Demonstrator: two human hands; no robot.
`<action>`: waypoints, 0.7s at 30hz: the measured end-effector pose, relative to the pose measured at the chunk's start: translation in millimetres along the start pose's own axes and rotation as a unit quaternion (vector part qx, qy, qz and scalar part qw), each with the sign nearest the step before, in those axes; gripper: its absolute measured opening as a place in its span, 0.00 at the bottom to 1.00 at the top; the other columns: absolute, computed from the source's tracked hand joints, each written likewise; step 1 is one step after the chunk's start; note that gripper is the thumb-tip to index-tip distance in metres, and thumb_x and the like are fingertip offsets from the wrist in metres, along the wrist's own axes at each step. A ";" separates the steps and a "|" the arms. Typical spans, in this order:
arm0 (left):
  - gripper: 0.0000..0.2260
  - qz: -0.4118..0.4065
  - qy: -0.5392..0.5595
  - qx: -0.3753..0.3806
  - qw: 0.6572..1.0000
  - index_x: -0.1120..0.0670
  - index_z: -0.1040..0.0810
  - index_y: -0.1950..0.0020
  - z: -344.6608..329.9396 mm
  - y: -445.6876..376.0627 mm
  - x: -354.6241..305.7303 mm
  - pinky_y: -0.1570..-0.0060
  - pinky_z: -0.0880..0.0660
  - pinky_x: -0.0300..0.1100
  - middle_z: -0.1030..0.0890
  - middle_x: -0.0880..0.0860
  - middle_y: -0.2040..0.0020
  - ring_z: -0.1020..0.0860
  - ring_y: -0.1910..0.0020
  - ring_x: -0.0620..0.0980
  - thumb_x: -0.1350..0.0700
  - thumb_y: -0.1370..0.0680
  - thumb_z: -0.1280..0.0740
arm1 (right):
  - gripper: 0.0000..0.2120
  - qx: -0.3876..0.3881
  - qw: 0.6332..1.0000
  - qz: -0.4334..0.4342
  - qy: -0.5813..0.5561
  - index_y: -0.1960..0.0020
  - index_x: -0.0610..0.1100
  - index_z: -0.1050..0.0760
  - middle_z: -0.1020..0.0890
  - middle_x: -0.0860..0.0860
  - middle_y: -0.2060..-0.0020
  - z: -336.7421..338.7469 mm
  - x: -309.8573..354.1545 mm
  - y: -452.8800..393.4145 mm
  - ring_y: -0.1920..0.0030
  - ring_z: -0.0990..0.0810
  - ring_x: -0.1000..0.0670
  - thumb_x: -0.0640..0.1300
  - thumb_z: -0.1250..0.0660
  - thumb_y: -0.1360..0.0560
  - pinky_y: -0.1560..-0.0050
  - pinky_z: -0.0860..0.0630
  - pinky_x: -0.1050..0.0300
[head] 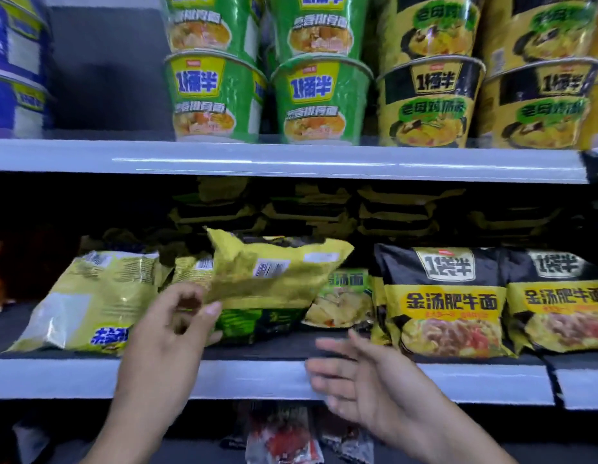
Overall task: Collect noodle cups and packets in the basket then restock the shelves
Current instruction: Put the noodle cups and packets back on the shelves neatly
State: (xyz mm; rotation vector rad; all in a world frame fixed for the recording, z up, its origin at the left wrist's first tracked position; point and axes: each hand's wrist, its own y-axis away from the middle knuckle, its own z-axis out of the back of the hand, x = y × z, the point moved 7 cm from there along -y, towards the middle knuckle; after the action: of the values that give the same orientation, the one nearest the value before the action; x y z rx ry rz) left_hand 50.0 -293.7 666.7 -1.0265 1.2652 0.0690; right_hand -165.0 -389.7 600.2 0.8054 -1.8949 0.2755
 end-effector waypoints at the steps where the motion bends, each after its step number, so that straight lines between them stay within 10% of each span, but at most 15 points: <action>1: 0.15 -0.013 -0.008 -0.003 1.000 0.38 0.24 0.61 6.2 2.3 0.4 0.54 0.21 0.43 0.20 0.42 0.61 0.17 0.64 0.45 0.60 0.23 0.31 | 0.28 0.014 0.998 -0.025 -0.055 0.39 0.33 0.24 0.17 0.36 0.49 -5.8 -2.1 -0.7 0.62 0.16 0.42 0.57 0.41 0.22 0.69 0.20 0.53; 5: 0.16 -0.116 0.013 0.043 0.992 0.38 0.22 0.60 11.9 3.7 -5.5 0.52 0.28 0.34 0.20 0.44 0.53 0.22 0.50 0.45 0.61 0.31 0.27 | 0.44 0.058 0.994 -0.080 -0.052 0.37 0.35 0.22 0.18 0.38 0.47 -17.3 4.9 0.9 0.55 0.15 0.40 0.73 0.42 0.30 0.55 0.19 0.47; 8: 0.05 -0.057 0.169 0.100 0.979 0.43 0.20 0.65 0.8 -7.0 5.8 0.46 0.31 0.45 0.20 0.43 0.53 0.24 0.45 0.49 0.51 0.38 0.26 | 0.36 0.069 0.995 -0.065 0.044 0.32 0.40 0.25 0.20 0.41 0.36 -27.5 11.5 2.8 0.40 0.19 0.44 0.67 0.39 0.27 0.36 0.26 0.48; 12: 0.20 0.002 0.153 0.124 0.981 0.46 0.19 0.63 -18.8 -20.4 12.2 0.48 0.28 0.58 0.17 0.43 0.47 0.22 0.44 0.58 0.70 0.23 0.35 | 0.19 -0.066 0.974 0.122 0.180 0.42 0.42 0.20 0.13 0.47 0.50 -18.6 44.1 -5.8 0.46 0.17 0.48 0.49 0.27 0.30 0.34 0.27 0.50; 15: 0.06 0.072 0.271 0.161 0.946 0.49 0.20 0.47 -39.2 -29.1 8.7 0.52 0.24 0.54 0.18 0.55 0.41 0.18 0.49 0.56 0.51 0.23 0.33 | 0.19 -0.141 0.922 0.274 0.235 0.37 0.45 0.26 0.14 0.53 0.51 -15.1 74.5 -0.6 0.49 0.15 0.52 0.42 0.27 0.26 0.44 0.20 0.54; 16: 0.17 0.081 0.273 0.162 0.945 0.47 0.22 0.43 -46.2 -33.0 11.6 0.51 0.22 0.52 0.19 0.55 0.39 0.18 0.48 0.53 0.44 0.28 0.28 | 0.21 -0.167 0.889 0.313 0.289 0.35 0.48 0.29 0.15 0.57 0.49 -16.1 81.6 2.9 0.48 0.17 0.56 0.44 0.27 0.26 0.43 0.21 0.57; 21: 0.36 -0.074 -0.144 0.192 0.968 0.29 0.43 0.29 -96.3 -16.3 11.4 0.37 0.33 0.39 0.37 0.41 0.30 0.33 0.31 0.44 0.48 0.28 0.25 | 0.39 -0.236 0.753 0.380 0.482 0.20 0.53 0.57 0.43 0.61 0.26 -16.8 80.7 1.4 0.26 0.45 0.61 0.47 0.34 0.20 0.34 0.44 0.68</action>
State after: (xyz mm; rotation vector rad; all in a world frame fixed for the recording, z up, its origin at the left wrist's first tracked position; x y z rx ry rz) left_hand -8.6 -372.3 672.8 -0.7399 0.8901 -0.1350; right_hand -174.9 -412.9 678.7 -0.4768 -1.0774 0.5454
